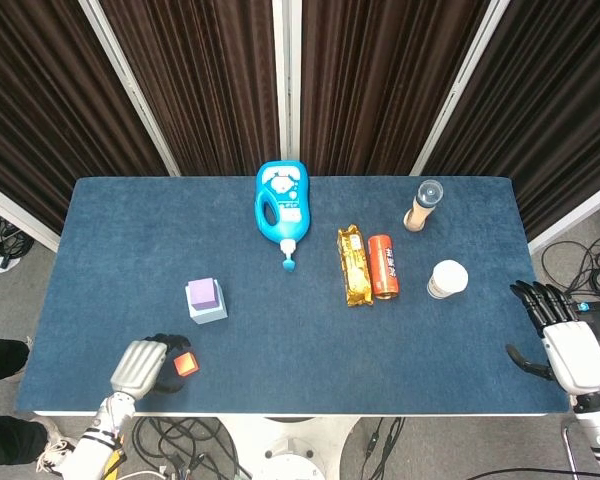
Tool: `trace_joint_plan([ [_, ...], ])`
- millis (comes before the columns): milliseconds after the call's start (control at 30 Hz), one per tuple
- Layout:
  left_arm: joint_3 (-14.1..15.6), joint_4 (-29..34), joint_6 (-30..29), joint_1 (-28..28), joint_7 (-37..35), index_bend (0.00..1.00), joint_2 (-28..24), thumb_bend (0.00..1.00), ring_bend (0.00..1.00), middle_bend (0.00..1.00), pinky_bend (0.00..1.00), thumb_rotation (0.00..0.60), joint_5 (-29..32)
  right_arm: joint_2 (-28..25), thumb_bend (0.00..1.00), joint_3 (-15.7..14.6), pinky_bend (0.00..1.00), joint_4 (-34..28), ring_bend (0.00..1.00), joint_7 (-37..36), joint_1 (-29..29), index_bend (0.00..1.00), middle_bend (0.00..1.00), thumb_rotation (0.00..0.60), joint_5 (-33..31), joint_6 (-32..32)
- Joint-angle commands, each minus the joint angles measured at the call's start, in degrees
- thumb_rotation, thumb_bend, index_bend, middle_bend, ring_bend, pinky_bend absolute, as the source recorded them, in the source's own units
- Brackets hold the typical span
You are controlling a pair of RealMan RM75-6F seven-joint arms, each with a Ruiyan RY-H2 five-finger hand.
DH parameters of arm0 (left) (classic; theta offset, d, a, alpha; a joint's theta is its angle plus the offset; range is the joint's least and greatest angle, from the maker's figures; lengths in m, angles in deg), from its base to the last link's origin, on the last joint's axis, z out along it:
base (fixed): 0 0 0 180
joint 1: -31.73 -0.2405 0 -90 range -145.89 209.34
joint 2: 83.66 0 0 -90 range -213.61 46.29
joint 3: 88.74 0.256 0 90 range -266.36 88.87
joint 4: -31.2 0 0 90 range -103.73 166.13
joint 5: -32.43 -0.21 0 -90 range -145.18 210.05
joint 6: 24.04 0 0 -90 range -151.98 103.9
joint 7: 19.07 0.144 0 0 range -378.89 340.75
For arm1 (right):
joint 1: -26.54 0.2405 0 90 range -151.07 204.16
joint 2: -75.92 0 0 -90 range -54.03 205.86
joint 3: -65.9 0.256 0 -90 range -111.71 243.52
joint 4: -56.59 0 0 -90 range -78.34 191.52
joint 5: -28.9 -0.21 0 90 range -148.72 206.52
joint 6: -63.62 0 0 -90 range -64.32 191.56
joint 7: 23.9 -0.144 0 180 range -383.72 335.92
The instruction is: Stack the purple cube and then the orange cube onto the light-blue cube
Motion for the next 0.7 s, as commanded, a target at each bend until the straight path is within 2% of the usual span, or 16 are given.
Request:
trace_joint_plan([
  [33, -0.81, -0.04, -0.42, -0.68, 1.88, 0.39, 1.65, 0.12, 0.37, 0.50, 0.45, 0.600, 1.99, -0.04, 0.20, 0.02, 0.00, 0.01, 0.00, -0.08, -0.02, 0.03, 0.07, 0.600, -0.03, 0.04],
  [267, -2.35, -1.40, -1.80, -1.44, 3.25, 0.39, 4.38, 0.12, 0.38, 0.51, 0.46, 0.600, 4.21, 0.02, 0.20, -0.01, 0.00, 0.05, 0.00, 0.07, 0.01, 0.03, 0.07, 0.600, -0.03, -0.03],
  [700, -3.47, -2.21, -2.04, -1.85, 3.61, 0.39, 6.64, 0.12, 0.41, 0.55, 0.49, 0.600, 5.90, 0.13, 0.20, 0.03, 0.00, 0.11, 0.00, 0.21, 0.04, 0.03, 0.07, 0.600, -0.22, -0.18],
])
